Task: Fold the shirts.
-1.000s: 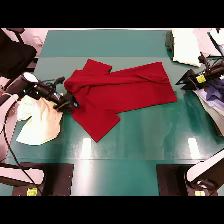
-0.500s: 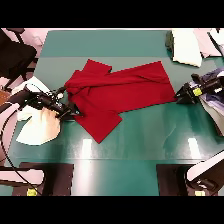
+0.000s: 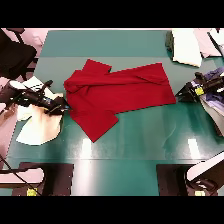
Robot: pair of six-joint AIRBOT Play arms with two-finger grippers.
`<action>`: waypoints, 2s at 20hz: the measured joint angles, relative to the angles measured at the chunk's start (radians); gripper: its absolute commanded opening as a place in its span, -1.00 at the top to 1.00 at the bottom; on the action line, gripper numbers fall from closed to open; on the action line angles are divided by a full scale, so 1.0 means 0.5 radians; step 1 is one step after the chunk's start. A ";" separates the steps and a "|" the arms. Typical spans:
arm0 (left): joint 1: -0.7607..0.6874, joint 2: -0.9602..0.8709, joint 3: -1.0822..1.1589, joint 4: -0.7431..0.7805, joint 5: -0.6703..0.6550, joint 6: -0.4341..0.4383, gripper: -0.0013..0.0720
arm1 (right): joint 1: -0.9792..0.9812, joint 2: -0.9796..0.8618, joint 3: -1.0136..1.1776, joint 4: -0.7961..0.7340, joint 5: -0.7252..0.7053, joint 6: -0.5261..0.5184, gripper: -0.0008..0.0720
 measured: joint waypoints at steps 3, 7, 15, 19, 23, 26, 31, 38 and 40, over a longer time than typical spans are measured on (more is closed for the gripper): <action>-0.027 0.038 -0.021 0.035 0.088 -0.009 -0.96 | 0.016 -0.001 0.056 0.001 -0.047 -0.003 -0.40; -0.182 0.050 -0.135 0.078 0.299 -0.013 -0.96 | 0.064 -0.005 0.081 0.018 -0.059 -0.004 -0.40; -0.441 0.051 -0.274 0.060 0.667 -0.024 0.86 | 0.121 -0.006 0.088 0.034 -0.050 -0.002 -0.40; -0.526 0.057 -0.281 0.028 0.668 -0.024 0.89 | 0.169 -0.006 0.089 0.038 -0.060 0.002 -0.27; -0.549 0.061 -0.276 -0.008 0.614 -0.024 0.90 | 0.224 -0.006 0.087 0.021 -0.011 -0.005 0.94; -0.553 0.064 -0.276 -0.004 0.506 -0.024 0.90 | 0.230 0.084 -0.003 0.011 0.043 -0.015 0.94; -0.557 0.161 -0.311 0.153 0.375 -0.049 0.90 | 0.098 0.458 -0.499 -0.124 0.014 -0.053 0.94; -0.558 0.287 -0.447 0.243 0.285 -0.063 0.90 | -0.142 0.988 -1.283 -0.219 -0.147 -0.165 0.94; -0.558 0.296 -0.460 0.243 0.275 -0.063 0.89 | -0.182 1.121 -1.464 -0.244 -0.174 -0.194 0.94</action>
